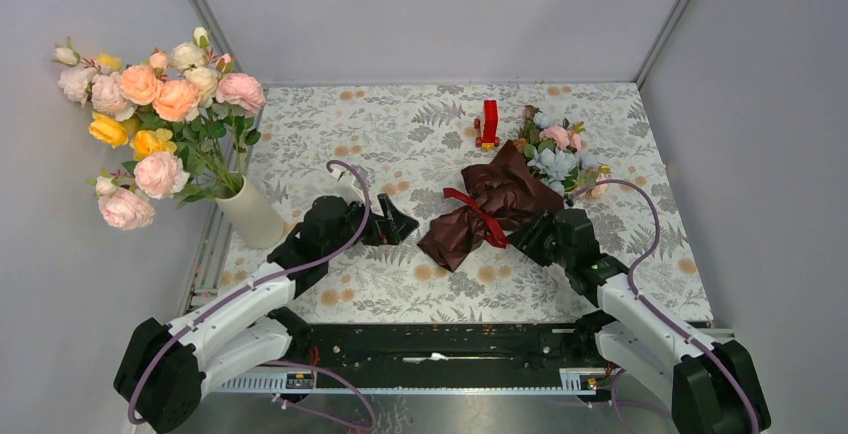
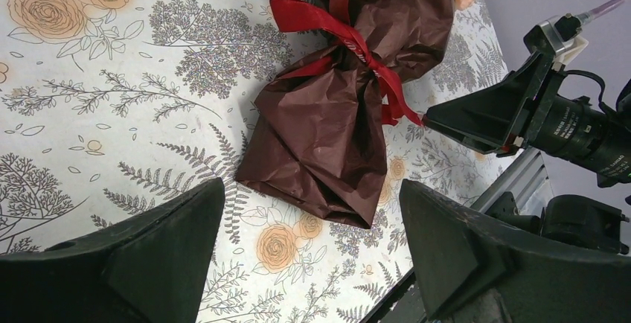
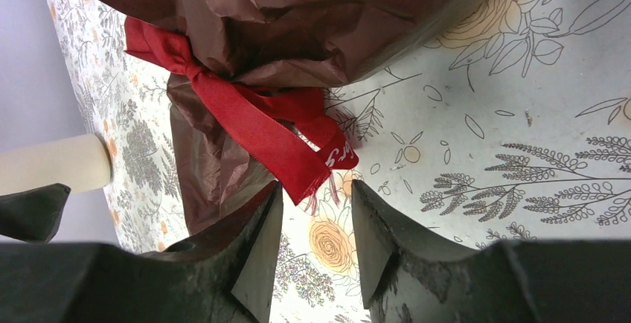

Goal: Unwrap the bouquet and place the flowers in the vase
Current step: Adjust the fake flower at the center of the board.

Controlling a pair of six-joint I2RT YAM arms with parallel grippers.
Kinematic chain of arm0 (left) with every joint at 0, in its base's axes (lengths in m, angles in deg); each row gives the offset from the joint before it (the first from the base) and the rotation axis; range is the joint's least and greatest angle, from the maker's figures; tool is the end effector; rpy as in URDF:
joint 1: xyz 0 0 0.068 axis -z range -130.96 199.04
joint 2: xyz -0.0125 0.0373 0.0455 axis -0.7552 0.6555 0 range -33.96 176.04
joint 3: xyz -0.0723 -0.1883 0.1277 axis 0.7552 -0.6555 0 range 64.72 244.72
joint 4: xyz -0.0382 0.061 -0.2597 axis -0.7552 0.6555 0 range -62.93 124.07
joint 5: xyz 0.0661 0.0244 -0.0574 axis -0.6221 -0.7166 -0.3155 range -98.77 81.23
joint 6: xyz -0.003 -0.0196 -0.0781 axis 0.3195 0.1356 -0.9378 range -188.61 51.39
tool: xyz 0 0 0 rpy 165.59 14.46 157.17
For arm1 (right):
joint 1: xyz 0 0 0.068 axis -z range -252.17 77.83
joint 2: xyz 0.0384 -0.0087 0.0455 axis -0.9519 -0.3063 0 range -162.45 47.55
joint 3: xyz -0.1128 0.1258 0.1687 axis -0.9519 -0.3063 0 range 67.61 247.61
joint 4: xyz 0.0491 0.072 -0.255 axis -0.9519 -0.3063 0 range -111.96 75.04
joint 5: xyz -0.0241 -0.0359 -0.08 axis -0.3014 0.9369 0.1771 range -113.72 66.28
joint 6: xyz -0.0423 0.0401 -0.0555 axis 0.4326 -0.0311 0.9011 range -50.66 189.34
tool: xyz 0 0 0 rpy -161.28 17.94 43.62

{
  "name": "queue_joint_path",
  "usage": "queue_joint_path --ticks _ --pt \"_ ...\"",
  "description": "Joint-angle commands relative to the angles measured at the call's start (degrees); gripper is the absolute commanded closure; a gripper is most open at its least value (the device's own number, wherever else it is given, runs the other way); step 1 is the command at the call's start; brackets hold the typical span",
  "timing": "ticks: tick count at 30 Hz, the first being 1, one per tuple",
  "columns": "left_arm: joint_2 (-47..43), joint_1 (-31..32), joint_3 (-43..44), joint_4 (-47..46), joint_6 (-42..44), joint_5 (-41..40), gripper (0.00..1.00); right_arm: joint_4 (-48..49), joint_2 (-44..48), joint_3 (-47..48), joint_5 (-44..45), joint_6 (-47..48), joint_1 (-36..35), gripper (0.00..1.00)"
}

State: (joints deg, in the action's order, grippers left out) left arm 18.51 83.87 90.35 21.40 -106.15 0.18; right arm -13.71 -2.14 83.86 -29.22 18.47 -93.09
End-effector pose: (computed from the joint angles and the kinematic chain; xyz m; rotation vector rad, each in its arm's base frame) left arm 0.2131 -0.1614 0.1822 0.0619 2.0665 -0.9655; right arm 0.2200 0.0911 0.1219 0.5231 2.1862 0.8151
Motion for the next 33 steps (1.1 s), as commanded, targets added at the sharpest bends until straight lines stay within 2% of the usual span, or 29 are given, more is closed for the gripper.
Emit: queue_joint_path --ticks 1,13,18,23,33 --pt "-1.8 0.2 0.1 -1.9 0.9 -0.4 0.07 2.4 -0.8 -0.5 0.4 -0.7 0.2 0.54" --pt "-2.1 0.2 -0.3 -1.6 0.9 -1.1 0.06 9.4 -5.6 0.1 -3.9 -3.0 0.2 0.65" --pt "-1.4 0.2 -0.7 -2.2 0.9 -1.5 0.06 9.3 -3.9 -0.4 -3.9 -3.7 0.2 0.79" --pt "2.6 0.2 -1.3 -3.9 2.8 -2.0 0.06 8.1 -2.5 -0.4 -2.6 -3.3 0.2 1.0" --pt "12.9 1.5 0.3 -10.3 5.2 -0.6 0.09 -0.4 1.6 1.9 3.5 1.5 0.2 1.0"
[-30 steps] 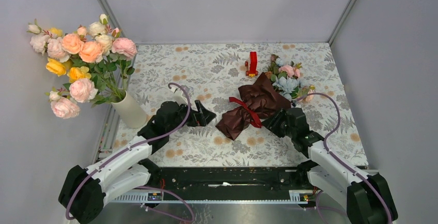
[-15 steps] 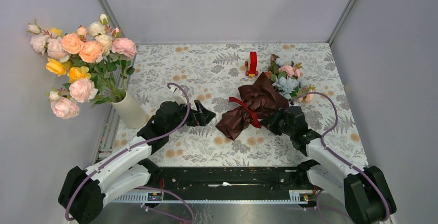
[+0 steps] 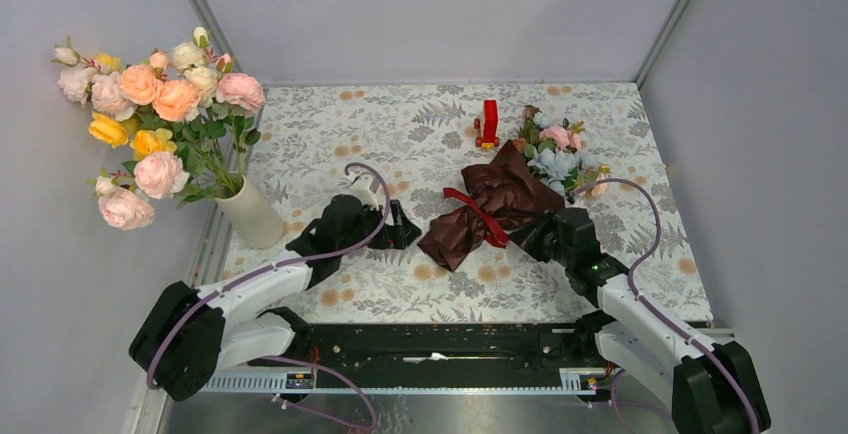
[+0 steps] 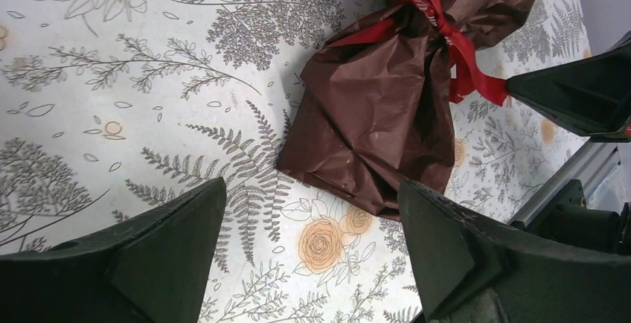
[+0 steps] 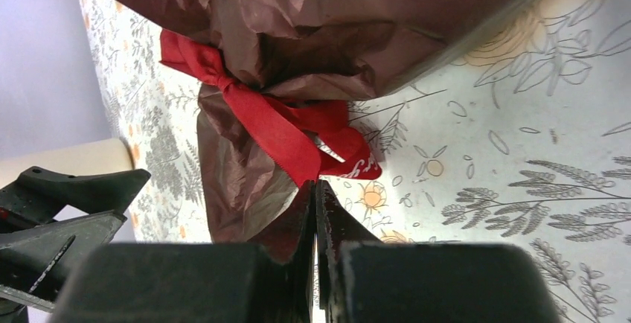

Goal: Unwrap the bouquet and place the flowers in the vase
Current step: Adjust the fake flower at the center of the board.

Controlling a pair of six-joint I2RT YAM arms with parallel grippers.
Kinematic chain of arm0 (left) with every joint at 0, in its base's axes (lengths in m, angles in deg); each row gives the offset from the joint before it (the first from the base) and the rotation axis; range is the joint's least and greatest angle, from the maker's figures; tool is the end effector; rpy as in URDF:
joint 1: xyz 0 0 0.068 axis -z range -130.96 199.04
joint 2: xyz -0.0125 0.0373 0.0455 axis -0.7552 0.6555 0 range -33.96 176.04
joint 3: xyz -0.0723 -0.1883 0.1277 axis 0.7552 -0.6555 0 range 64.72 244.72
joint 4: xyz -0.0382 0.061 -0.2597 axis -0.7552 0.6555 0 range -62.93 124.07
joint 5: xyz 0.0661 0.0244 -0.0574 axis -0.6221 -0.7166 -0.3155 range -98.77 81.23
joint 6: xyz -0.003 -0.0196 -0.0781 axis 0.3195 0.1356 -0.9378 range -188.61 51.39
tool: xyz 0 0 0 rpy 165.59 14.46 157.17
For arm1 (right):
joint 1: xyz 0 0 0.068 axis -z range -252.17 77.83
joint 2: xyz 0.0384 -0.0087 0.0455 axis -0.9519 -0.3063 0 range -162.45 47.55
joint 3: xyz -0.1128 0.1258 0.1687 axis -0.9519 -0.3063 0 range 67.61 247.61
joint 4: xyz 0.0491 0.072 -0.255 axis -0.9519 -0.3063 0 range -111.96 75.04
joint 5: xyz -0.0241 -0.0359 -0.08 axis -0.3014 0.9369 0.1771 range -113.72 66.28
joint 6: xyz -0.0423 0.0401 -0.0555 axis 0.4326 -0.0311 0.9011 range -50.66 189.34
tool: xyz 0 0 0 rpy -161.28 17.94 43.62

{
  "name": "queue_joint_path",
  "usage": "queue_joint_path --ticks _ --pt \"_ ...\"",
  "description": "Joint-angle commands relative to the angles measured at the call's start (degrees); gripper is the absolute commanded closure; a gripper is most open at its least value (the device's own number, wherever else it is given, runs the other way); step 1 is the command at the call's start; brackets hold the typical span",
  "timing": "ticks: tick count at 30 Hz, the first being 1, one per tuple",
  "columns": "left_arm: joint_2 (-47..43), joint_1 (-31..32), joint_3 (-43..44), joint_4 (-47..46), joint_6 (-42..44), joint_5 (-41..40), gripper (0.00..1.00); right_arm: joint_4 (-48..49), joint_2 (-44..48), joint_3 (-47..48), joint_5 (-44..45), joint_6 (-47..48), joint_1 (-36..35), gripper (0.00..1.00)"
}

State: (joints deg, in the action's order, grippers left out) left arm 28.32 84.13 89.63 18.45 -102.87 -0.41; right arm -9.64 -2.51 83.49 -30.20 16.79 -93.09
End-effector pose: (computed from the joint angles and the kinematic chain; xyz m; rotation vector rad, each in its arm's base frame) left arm 0.2207 -0.1674 0.1409 0.1106 2.1885 -0.8690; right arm 0.2234 0.0937 0.1269 0.5282 2.1342 0.8762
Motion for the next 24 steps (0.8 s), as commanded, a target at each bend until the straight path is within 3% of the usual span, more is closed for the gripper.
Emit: queue_joint_path --ticks 1,10,24 --pt "4.6 1.6 1.5 -7.8 2.3 -0.3 0.1 -4.9 2.2 2.7 4.9 3.9 0.2 1.0" --pt "16.5 5.7 6.6 -14.0 1.5 1.4 0.31 -11.0 3.9 4.6 6.2 6.0 0.2 1.0" --pt "25.2 12.9 10.7 -16.9 1.0 2.8 0.44 -14.4 5.0 6.4 8.7 7.9 0.2 1.0"
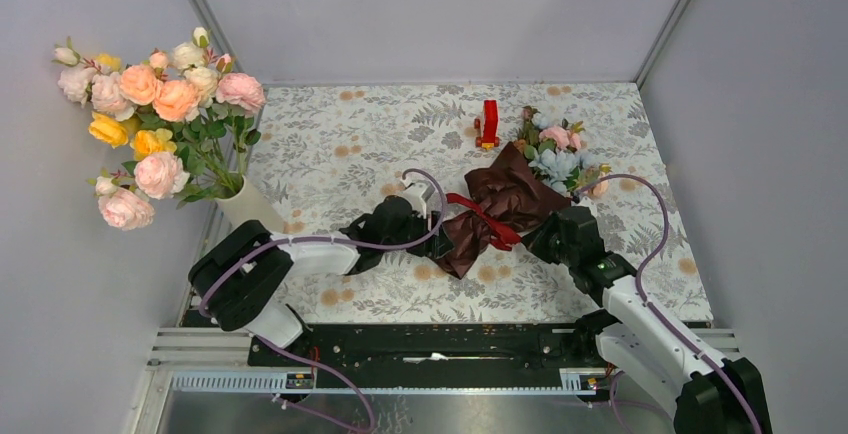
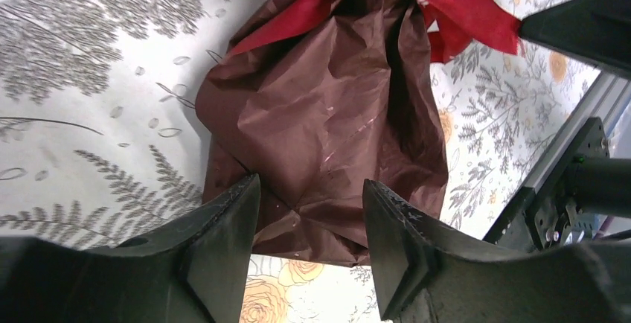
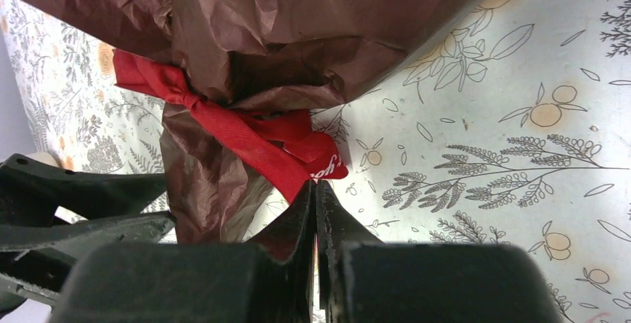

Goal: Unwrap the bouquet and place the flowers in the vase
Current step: Adjust the fake flower at the center of the board.

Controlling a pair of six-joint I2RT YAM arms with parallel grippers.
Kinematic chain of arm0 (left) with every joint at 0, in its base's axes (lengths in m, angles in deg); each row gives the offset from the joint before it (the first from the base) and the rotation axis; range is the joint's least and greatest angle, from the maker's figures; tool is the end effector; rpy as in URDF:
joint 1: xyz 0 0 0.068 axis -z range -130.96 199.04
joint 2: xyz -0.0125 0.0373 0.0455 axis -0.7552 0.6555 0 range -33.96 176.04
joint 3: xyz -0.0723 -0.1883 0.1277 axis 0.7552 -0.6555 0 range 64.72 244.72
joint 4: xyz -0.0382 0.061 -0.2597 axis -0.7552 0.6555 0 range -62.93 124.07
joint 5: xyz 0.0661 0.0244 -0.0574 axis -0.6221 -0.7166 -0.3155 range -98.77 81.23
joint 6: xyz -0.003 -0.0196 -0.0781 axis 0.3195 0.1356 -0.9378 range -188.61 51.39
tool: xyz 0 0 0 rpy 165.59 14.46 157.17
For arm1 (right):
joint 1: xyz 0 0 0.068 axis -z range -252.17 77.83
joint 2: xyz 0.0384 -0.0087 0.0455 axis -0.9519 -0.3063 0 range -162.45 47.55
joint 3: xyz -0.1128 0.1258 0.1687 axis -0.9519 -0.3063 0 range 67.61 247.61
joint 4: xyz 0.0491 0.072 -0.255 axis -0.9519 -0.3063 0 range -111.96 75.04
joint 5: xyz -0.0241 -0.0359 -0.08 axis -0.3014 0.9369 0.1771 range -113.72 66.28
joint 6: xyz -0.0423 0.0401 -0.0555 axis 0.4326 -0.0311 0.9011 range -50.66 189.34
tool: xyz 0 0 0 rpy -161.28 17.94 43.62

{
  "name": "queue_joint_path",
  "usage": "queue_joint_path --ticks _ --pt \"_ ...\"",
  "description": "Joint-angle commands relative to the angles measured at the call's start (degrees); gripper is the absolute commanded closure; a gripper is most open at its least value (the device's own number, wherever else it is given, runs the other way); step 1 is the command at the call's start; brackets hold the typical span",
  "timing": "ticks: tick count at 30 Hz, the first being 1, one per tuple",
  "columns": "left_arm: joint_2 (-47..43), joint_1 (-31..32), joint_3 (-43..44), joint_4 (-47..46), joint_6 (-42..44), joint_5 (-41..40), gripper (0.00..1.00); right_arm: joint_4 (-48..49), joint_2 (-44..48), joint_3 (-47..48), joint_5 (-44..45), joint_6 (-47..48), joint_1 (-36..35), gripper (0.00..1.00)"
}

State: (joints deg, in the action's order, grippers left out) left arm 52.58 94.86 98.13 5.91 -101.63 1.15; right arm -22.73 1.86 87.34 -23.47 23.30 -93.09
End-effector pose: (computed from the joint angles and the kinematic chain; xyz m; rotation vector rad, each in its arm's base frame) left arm 0.2194 -0.2430 0.0993 0.3638 2.2573 -0.9576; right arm 0.2187 0.0832 0.1404 0.4889 2.1826 0.6559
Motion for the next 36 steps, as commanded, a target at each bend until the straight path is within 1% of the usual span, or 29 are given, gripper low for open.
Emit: queue_joint_path --ticks 1,6,13,19,22,24,27,29,32,36 --pt "1.1 2.9 2.3 -4.6 -0.6 1.0 0.45 -1.4 0.6 2.7 2.0 1.5 0.2 1.0" --pt "1.3 7.8 2.6 -6.7 -3.0 0.9 0.46 -3.0 0.5 3.8 3.5 2.6 0.2 1.0" --pt "5.1 14.5 4.4 -14.9 -6.0 3.3 0.47 -9.7 0.3 8.9 7.6 6.5 0.2 1.0" --pt "9.5 18.7 9.1 -16.8 -3.6 4.8 0.47 -12.8 2.5 9.9 9.2 7.6 0.2 1.0" --pt "7.8 19.1 8.3 -16.5 -1.7 2.9 0.46 -14.3 3.5 10.6 10.2 8.1 0.2 1.0" --pt "4.8 19.2 7.3 -15.0 1.1 0.7 0.42 -15.3 4.2 10.7 10.8 8.5 0.2 1.0" --pt "-0.5 19.1 6.7 -9.2 6.3 -3.3 0.26 -15.6 5.6 10.0 11.4 8.5 0.2 1.0" --pt "-4.0 19.1 6.5 -5.3 9.5 -5.7 0.2 -15.6 6.6 9.2 12.0 8.4 0.2 1.0" --pt "-8.8 18.4 6.4 0.7 13.3 -9.5 0.14 -15.7 7.5 8.5 13.0 9.0 0.2 1.0" --pt "-11.9 14.1 5.2 3.6 15.1 -11.2 0.13 -16.0 8.4 7.8 13.6 9.2 0.2 1.0"
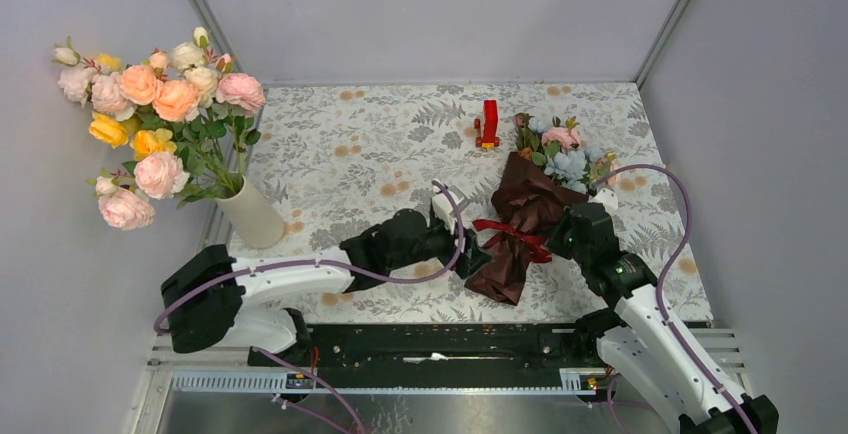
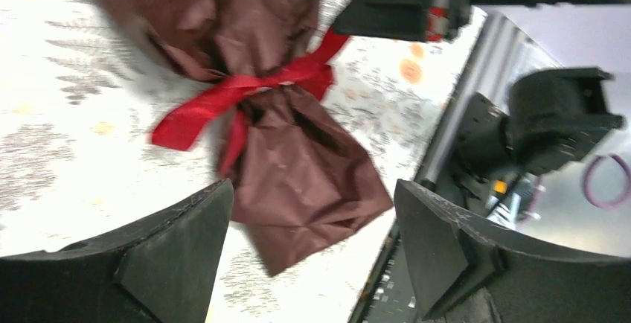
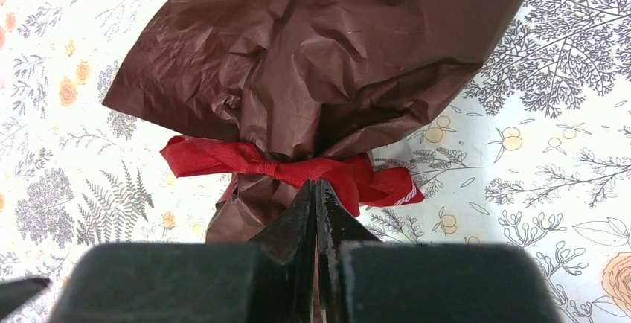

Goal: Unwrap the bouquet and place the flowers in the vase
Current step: Adjust the fake flower at the center of the board.

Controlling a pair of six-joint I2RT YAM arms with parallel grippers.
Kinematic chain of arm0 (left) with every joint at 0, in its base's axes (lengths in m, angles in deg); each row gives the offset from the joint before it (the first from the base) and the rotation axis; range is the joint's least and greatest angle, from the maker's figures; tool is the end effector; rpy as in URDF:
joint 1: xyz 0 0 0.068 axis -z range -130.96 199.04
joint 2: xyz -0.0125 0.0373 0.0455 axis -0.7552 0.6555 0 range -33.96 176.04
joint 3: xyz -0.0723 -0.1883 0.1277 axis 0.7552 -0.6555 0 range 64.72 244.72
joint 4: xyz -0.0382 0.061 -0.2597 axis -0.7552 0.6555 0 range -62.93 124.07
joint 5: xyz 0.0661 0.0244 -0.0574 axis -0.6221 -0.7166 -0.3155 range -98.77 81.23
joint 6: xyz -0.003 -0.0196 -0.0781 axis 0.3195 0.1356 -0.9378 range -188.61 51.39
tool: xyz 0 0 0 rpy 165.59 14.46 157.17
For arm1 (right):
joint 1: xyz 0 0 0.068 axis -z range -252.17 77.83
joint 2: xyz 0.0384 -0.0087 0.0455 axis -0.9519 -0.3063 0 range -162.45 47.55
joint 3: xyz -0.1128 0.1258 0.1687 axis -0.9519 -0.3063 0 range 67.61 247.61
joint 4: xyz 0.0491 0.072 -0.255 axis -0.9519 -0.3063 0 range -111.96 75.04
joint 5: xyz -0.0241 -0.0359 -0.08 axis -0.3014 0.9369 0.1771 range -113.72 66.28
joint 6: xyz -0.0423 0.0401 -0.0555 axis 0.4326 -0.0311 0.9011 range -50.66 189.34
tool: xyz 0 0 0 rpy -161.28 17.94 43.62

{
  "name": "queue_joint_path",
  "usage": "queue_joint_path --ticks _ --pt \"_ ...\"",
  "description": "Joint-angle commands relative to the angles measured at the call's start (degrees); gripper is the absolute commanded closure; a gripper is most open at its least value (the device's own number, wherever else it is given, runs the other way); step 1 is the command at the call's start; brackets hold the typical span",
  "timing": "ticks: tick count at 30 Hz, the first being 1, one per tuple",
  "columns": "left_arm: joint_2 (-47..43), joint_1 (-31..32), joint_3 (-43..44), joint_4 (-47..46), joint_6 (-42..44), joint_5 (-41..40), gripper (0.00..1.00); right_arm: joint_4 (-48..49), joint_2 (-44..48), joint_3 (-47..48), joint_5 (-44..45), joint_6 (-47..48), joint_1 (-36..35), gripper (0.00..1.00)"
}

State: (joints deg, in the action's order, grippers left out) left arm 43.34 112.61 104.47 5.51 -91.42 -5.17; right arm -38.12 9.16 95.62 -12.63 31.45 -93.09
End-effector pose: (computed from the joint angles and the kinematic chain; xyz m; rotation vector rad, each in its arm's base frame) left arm 0.1497 -0.3110 0.1900 0.7406 1.8576 -1.0772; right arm 0.2100 0.0659 0.1903 0.4313 2.1260 0.3880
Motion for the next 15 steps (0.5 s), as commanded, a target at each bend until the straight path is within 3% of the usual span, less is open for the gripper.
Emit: queue_joint_path --ticks 1,7,15 --pt "-3.1 -5.2 -1.9 3.6 5.0 -5.0 0.13 -0.7 1.2 -0.7 3.2 1.0 0.2 1.0" --pt "-3.0 -11.1 -3.0 4.0 6.0 -6.8 0.16 -0.5 1.1 -0.5 3.8 1.0 0.2 1.0" --pt "6.8 -11.8 -0.3 -1.3 8.2 -6.2 0.32 -0.3 0.3 -0.9 3.5 0.1 0.2 1.0"
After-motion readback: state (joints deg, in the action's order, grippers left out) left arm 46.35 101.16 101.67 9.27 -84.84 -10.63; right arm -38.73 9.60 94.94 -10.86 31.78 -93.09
